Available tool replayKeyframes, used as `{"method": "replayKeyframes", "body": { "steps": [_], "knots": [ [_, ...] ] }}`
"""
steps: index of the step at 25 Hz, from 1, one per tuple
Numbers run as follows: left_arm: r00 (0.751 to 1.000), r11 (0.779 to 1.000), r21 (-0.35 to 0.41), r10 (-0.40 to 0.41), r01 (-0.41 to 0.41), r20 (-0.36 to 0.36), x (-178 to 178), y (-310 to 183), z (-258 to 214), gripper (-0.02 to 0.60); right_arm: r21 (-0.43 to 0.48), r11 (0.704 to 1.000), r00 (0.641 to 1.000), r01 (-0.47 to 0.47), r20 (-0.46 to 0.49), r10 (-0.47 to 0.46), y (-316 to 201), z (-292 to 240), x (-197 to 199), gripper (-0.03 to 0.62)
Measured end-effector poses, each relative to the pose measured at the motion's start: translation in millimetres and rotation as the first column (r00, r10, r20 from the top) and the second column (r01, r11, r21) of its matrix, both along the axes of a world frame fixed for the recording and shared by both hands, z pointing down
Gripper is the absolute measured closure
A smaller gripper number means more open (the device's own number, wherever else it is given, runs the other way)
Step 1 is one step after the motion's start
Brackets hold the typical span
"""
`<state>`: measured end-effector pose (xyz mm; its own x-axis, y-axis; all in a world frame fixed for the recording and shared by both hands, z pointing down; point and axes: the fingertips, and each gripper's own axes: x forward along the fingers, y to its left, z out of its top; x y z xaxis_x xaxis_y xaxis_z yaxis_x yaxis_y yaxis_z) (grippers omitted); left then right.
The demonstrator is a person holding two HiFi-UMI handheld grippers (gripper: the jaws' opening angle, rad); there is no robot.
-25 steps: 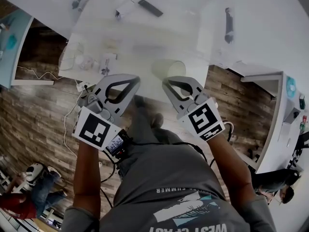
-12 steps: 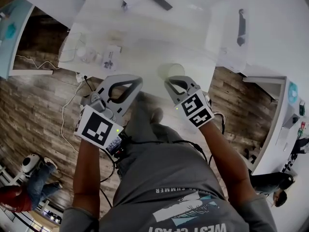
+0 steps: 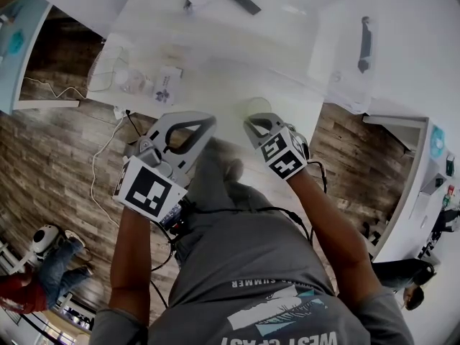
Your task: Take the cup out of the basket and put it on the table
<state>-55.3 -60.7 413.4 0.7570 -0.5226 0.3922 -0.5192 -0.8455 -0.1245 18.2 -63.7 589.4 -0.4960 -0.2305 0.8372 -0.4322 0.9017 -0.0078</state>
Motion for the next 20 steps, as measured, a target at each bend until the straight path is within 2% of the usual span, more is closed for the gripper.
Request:
{"method": "replayKeyframes", "body": {
  "steps": [5, 11, 16, 20],
  "knots": [
    [1.000, 1.000, -0.001, 0.014, -0.014, 0.017, -2, -2, 1, 0.572, 0.004, 0.999, 0.995, 0.053, -0.083, -0.053, 1, 13, -3, 0.565],
    [1.000, 1.000, -0.007, -0.009, 0.009, 0.001, -3, -1, 1, 0.572, 0.030, 0.986, 0.970, 0.164, -0.187, -0.155, 4, 18, -7, 0.562],
    [1.000, 1.000, 0.017, 0.000, 0.000, 0.021, -5, 1, -9, 0.572, 0.064, 0.988, 0.982, 0.140, -0.138, -0.131, 3, -4, -8, 0.503],
    [0.999, 0.999, 0.052, -0.001, -0.002, 0.043, -9, 4, -21, 0.572, 0.171, 0.982, 0.997, 0.076, -0.031, -0.071, -3, -50, -8, 0.503]
  ]
}}
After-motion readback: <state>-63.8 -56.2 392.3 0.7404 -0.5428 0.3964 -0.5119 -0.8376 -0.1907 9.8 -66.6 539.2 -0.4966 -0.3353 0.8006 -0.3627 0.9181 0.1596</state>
